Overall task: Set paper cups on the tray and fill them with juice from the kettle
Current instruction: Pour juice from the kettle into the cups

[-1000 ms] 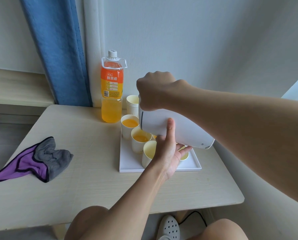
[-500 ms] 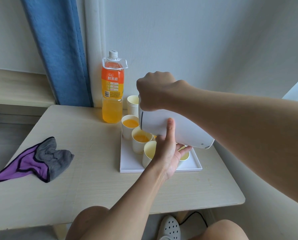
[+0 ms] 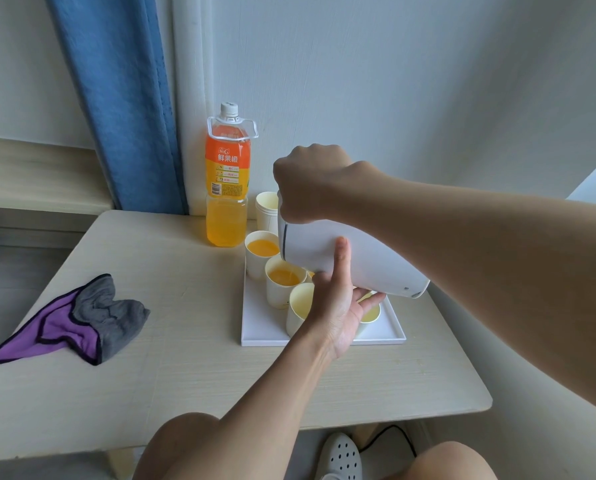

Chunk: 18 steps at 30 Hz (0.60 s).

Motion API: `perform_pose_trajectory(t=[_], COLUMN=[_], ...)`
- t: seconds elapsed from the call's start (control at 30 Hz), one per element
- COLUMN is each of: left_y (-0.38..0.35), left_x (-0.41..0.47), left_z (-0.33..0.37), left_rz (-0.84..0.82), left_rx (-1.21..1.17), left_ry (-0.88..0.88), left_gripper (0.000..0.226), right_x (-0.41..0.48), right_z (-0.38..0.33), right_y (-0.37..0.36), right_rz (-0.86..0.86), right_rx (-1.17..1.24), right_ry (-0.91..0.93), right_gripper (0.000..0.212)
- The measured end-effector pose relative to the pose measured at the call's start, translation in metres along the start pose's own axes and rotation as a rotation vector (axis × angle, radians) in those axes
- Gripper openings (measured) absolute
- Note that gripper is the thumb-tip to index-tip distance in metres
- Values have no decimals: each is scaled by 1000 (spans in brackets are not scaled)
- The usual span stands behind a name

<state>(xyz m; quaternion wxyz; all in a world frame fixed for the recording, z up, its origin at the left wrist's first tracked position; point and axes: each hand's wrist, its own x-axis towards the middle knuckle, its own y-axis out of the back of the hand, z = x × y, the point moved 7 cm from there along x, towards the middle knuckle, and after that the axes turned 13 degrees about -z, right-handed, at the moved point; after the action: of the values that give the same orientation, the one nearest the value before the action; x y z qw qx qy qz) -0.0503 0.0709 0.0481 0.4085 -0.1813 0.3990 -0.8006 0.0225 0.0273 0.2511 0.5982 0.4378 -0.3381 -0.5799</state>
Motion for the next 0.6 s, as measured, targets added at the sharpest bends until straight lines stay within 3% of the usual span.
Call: perform_pose_trajectory(t=[0.37,0.6], left_y=[-8,-13], left_x=[-10,-30], left_z=[12,27], left_rz=[3,-33], left_rx=[89,288], left_ry=[26,43], left_gripper=[66,89], right_x=[-9,-40], right_z=[14,39], right_y=[6,10], right_rz=[17,22], right_rx=[61,206], right_ry=[-42,-130], right_gripper=[33,29])
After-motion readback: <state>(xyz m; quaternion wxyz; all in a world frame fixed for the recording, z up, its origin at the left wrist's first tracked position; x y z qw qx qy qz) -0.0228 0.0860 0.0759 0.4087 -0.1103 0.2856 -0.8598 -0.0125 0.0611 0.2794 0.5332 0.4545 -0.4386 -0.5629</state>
